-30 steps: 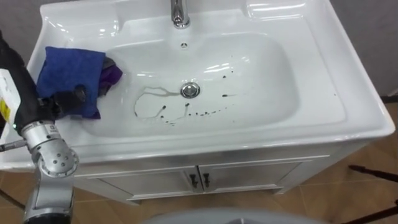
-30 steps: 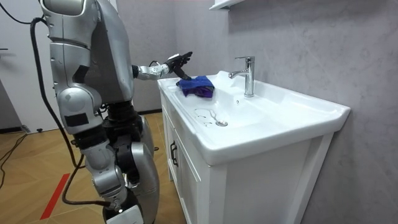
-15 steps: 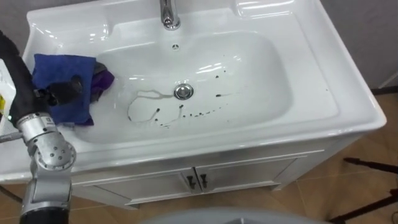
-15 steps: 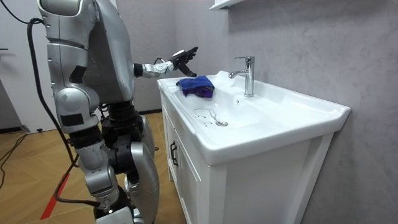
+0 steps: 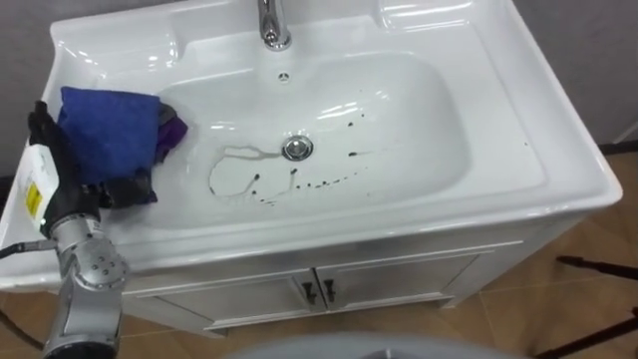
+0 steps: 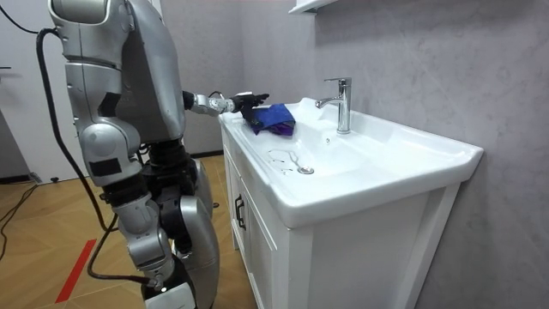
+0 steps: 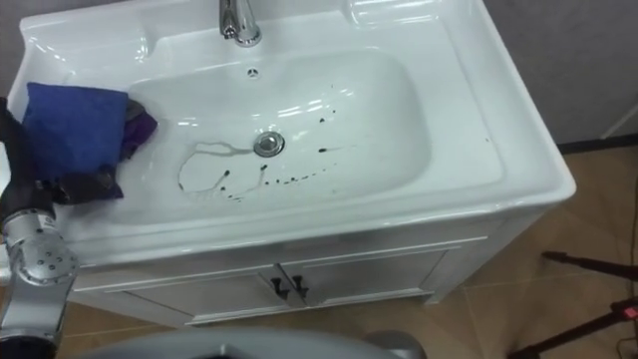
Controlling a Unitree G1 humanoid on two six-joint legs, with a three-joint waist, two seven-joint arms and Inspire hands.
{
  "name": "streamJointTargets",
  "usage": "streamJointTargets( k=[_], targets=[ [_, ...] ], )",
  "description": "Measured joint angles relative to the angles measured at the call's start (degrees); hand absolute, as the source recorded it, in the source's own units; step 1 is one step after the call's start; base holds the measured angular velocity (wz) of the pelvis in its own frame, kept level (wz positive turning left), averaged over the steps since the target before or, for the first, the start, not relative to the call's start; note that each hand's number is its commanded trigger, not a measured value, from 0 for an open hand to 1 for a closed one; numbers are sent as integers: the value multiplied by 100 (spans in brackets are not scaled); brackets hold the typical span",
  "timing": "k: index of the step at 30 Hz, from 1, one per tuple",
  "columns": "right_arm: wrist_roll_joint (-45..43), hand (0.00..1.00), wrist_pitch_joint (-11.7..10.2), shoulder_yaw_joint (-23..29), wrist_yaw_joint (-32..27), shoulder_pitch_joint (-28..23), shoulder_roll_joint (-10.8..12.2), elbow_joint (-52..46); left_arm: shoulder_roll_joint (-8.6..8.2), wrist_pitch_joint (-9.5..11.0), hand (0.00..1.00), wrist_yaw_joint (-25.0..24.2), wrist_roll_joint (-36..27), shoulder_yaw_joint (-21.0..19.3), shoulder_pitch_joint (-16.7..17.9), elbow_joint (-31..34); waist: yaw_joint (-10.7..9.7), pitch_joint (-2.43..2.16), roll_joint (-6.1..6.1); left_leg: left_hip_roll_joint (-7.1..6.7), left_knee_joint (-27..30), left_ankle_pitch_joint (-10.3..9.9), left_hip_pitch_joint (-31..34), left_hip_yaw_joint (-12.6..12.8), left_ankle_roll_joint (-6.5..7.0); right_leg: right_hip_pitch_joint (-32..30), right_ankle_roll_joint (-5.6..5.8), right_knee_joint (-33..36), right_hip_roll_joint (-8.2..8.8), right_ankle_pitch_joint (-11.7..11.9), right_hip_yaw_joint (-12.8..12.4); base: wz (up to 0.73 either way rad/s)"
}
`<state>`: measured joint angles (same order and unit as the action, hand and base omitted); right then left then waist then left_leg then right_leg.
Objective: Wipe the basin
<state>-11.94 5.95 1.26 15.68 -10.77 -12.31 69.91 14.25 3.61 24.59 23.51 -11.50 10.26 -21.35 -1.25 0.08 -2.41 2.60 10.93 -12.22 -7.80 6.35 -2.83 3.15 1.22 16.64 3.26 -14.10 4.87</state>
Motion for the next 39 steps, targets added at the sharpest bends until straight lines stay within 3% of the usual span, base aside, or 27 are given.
streamJointTargets(
  k=[9,11,12,13,20,23,27,39],
  targets=[
    [-10,0,146,3,17,-204,0,-247,-127,-111,0,-56,379,4,26,-135,3,-18,15,4,-3,0,-48,63,0,25,-1,0,0,1,-24,-2],
    [-7,0,172,4,1,-236,0,-301,-131,-172,24,-153,449,68,18,-253,-7,-22,4,9,-16,0,-92,140,0,70,1,-12,0,-1,-36,-4],
    [-5,0,178,4,2,-234,1,-304,-133,-192,67,-183,467,78,16,-254,-7,-22,3,10,-21,0,-92,141,0,64,1,-12,-1,-1,-39,0],
    [4,0,223,5,-4,-232,0,-316,-133,-224,100,-245,515,86,9,-253,-7,-23,-3,15,-36,-1,-92,141,0,57,1,-14,-13,-1,-50,0],
    [-409,0,362,16,-13,-234,-12,-357,-100,-428,100,-444,1230,-33,-160,-251,-5,-62,-62,21,-50,0,-140,158,1,58,-1,15,-46,0,-171,-3],
    [-417,0,403,23,-76,-237,-13,-415,26,-563,100,-528,1384,-36,-294,-235,-8,-63,-61,20,-46,0,-161,161,1,75,-4,21,-46,1,-181,-2],
    [-444,0,419,151,-184,-276,-14,-529,52,-711,100,-564,1682,-100,-357,-214,-22,-63,-61,21,-46,0,-188,230,1,87,-5,35,-53,2,-248,-8],
    [-487,0,548,391,-249,-284,-12,-563,85,-866,100,-759,1779,-207,-412,-225,-105,-64,-49,22,-47,0,-236,297,1,110,-5,33,-55,2,-283,-1]
  ],
)
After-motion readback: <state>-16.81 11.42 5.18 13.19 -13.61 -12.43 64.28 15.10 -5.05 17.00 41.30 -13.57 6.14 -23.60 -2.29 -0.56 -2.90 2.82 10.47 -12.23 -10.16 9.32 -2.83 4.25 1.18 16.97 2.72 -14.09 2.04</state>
